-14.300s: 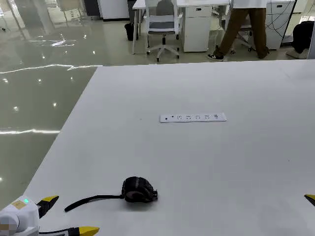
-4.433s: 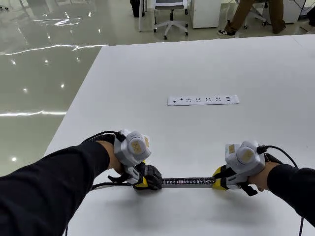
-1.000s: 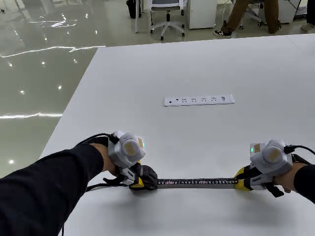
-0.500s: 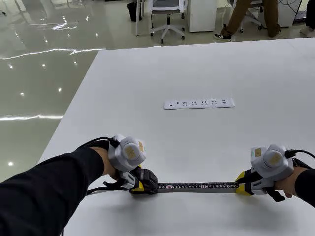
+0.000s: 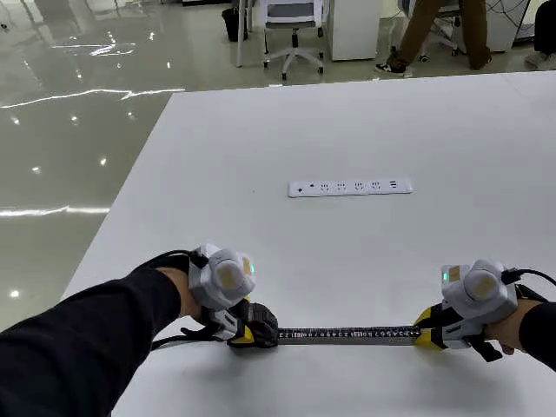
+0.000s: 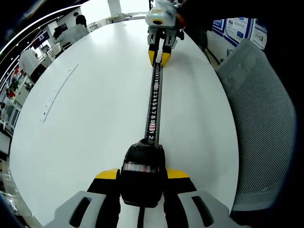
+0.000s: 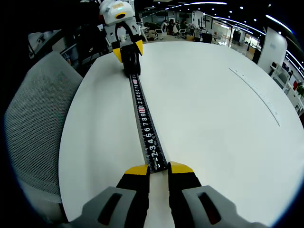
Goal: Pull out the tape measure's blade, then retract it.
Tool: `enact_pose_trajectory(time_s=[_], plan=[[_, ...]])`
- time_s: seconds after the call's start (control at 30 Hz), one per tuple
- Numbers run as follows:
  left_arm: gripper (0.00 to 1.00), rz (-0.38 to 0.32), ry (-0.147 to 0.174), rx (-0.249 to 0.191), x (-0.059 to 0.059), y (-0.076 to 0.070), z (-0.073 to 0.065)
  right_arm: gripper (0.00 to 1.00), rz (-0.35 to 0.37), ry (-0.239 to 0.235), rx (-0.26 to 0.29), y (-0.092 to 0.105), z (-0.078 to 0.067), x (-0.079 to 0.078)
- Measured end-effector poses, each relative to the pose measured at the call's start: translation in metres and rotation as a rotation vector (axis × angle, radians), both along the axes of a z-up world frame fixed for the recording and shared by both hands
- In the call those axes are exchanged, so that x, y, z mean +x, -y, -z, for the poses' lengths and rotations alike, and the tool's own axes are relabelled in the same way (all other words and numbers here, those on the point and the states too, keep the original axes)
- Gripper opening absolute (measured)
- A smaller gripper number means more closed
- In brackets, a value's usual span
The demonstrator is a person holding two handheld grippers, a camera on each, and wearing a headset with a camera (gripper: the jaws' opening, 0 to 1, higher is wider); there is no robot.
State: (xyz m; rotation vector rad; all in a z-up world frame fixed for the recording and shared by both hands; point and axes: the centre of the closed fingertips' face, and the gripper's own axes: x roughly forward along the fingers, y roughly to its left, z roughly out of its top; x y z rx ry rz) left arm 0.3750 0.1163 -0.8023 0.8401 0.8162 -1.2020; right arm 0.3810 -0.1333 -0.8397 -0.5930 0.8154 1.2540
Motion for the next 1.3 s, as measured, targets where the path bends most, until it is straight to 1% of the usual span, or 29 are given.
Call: enact_pose_trajectory(time_s=[0.07,0.13,0.17,0.2,0.23,0.27,0.3,0.33,0.37,0.4,0.43,0.5,0.53,0.57,0.6,0.67,0.7,0.73,0.77,0.83,0.87,0.93,1.0,1.07,1.1,1.13,1.17,1.27,1.3], plan=[[0.31,-0.004,0.008,-0.011,-0.002,-0.001,-0.001,0.10,0.021,-0.003,0.008,0.000,0.000,0.000],[0.31,-0.070,0.001,-0.053,0.000,0.001,-0.004,0.10,0.015,0.019,-0.006,-0.001,0.000,0.000],[0.32,-0.085,0.003,-0.065,0.001,0.000,-0.005,0.10,0.014,0.031,-0.023,0.000,0.001,0.000],[0.32,-0.111,0.007,-0.074,0.002,-0.001,-0.006,0.10,0.051,0.021,-0.022,0.002,0.000,-0.002],[0.32,-0.146,0.003,-0.084,0.002,-0.003,-0.006,0.10,0.056,0.032,-0.019,0.001,-0.003,-0.003],[0.32,-0.169,0.012,-0.104,0.002,-0.003,-0.005,0.10,0.080,0.050,-0.015,0.002,-0.004,-0.003],[0.33,-0.161,0.028,-0.117,0.002,-0.004,-0.006,0.11,0.105,0.061,-0.005,0.003,-0.004,0.000],[0.34,-0.181,0.047,-0.136,0.004,-0.004,-0.007,0.11,0.129,0.073,0.005,0.003,-0.004,0.001],[0.37,-0.242,0.067,-0.162,0.008,-0.009,-0.008,0.13,0.180,0.104,0.018,0.006,-0.005,0.006],[0.43,-0.296,0.074,-0.185,0.011,-0.012,-0.009,0.17,0.209,0.114,0.019,0.009,-0.006,0.007],[0.47,-0.370,0.083,-0.211,0.014,-0.019,-0.010,0.20,0.241,0.118,0.057,0.008,-0.006,0.007],[0.57,-0.471,0.076,-0.259,0.016,-0.030,-0.010,0.27,0.284,0.132,0.110,0.009,-0.011,0.005],[0.62,-0.535,0.078,-0.305,0.016,-0.036,-0.012,0.30,0.319,0.139,0.116,0.014,-0.012,0.002],[0.67,-0.568,0.077,-0.331,0.015,-0.040,-0.013,0.33,0.337,0.155,0.118,0.016,-0.015,0.000],[0.74,-0.620,0.072,-0.374,0.011,-0.044,-0.014,0.37,0.355,0.154,0.131,0.018,-0.018,-0.007],[0.84,-0.677,0.067,-0.415,0.006,-0.053,-0.015,0.41,0.398,0.171,0.163,0.023,-0.025,-0.010],[0.90,-0.687,0.087,-0.444,0.002,-0.059,-0.017,0.44,0.431,0.174,0.182,0.029,-0.030,-0.014],[0.94,-0.681,0.150,-0.469,0.003,-0.063,-0.023,0.46,0.453,0.177,0.193,0.033,-0.033,-0.018],[0.98,-0.693,0.194,-0.492,0.001,-0.070,-0.029,0.48,0.470,0.183,0.197,0.041,-0.035,-0.022],[1.00,-0.722,0.159,-0.501,-0.013,-0.076,-0.029,0.54,0.494,0.192,0.200,0.051,-0.040,-0.030],[1.00,-0.754,0.147,-0.519,-0.018,-0.083,-0.031,0.56,0.513,0.204,0.202,0.059,-0.044,-0.035],[1.00,-0.800,0.147,-0.579,-0.027,-0.092,-0.038,0.63,0.537,0.223,0.200,0.072,-0.050,-0.045],[1.00,-0.824,0.160,-0.585,-0.036,-0.102,-0.042,0.68,0.549,0.241,0.184,0.081,-0.055,-0.056],[1.00,-0.844,0.170,-0.584,-0.048,-0.113,-0.042,0.72,0.556,0.266,0.164,0.093,-0.059,-0.067],[1.00,-0.866,0.181,-0.598,-0.053,-0.119,-0.042,0.74,0.562,0.271,0.152,0.101,-0.059,-0.073],[1.00,-0.882,0.177,-0.612,-0.056,-0.122,-0.042,0.76,0.566,0.270,0.151,0.105,-0.060,-0.077],[1.00,-0.891,0.160,-0.621,-0.062,-0.124,-0.041,0.78,0.575,0.267,0.152,0.109,-0.060,-0.081],[1.00,-0.899,0.171,-0.622,-0.074,-0.130,-0.042,0.86,0.601,0.265,0.155,0.121,-0.064,-0.094],[1.00,-0.894,0.165,-0.629,-0.077,-0.129,-0.044,0.89,0.608,0.265,0.157,0.122,-0.065,-0.096]])
